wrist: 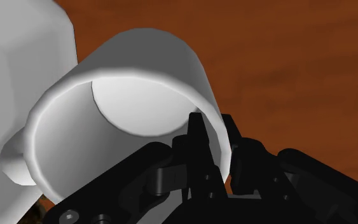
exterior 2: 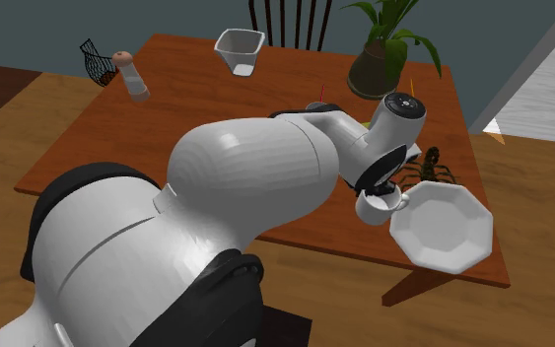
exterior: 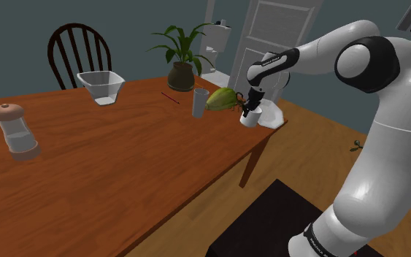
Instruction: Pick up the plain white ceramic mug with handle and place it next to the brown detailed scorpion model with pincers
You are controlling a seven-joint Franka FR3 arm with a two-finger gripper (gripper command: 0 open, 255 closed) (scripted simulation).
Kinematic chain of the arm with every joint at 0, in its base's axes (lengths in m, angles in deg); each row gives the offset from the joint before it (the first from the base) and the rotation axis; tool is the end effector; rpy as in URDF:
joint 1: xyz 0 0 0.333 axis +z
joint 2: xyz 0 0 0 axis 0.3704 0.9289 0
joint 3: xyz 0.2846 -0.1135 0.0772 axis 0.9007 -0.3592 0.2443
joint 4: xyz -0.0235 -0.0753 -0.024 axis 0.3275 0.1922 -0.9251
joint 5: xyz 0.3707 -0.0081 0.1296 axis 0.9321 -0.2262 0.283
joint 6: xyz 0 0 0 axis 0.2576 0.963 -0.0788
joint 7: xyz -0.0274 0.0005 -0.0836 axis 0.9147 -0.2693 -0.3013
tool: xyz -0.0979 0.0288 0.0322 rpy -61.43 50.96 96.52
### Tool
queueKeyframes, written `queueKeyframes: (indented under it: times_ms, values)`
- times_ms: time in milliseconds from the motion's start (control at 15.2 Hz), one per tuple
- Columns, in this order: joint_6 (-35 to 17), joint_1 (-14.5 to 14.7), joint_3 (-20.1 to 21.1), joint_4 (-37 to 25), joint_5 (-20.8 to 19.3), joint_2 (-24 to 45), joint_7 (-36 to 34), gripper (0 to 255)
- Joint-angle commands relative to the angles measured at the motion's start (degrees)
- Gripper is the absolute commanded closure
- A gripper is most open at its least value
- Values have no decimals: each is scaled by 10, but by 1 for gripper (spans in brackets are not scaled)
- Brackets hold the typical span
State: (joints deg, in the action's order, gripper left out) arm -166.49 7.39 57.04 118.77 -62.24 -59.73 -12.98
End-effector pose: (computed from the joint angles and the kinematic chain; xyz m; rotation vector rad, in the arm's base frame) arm 0.5448 -0.3003 0.3581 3.1053 -0.1827 0.1750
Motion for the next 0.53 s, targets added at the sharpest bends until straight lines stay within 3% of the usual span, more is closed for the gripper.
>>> queueKeyframes:
  times_ms: [0,66,132,462]
  values:
    - [0,0,0,0,0,0,0,255]
    - [0,0,0,0,0,0,0,255]
    - [0,0,0,0,0,0,0,0]
    - [0,0,0,0,0,0,0,0]
